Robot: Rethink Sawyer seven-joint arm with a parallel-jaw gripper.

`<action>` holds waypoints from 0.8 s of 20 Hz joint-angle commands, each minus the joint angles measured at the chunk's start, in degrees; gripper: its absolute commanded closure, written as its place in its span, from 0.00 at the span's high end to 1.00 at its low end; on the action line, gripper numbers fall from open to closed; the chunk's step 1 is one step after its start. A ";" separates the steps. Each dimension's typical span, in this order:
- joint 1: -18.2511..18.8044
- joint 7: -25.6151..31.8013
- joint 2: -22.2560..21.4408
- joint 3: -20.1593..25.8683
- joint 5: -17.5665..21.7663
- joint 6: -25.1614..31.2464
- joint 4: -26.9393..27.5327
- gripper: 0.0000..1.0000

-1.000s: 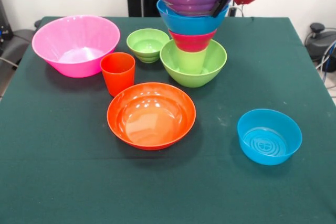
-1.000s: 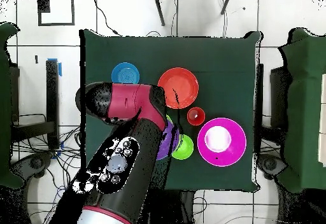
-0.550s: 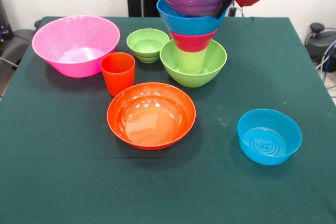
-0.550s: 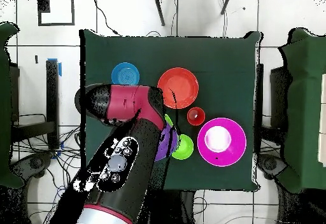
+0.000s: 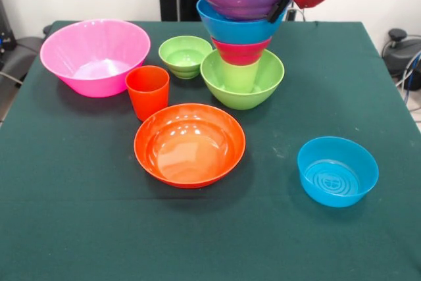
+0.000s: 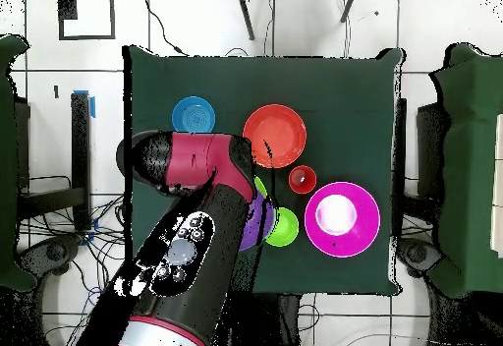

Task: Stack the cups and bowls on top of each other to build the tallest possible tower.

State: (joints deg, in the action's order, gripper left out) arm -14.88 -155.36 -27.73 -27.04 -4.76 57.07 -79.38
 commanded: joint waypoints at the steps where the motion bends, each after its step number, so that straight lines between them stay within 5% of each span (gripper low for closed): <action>1: -0.27 0.07 0.26 5.98 2.27 -3.08 -4.37 0.00; 16: -1.13 -0.96 1.41 4.29 3.84 -4.19 -3.14 0.00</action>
State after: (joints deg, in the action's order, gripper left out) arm -15.38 -155.36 -27.70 -27.07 -4.76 57.07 -79.70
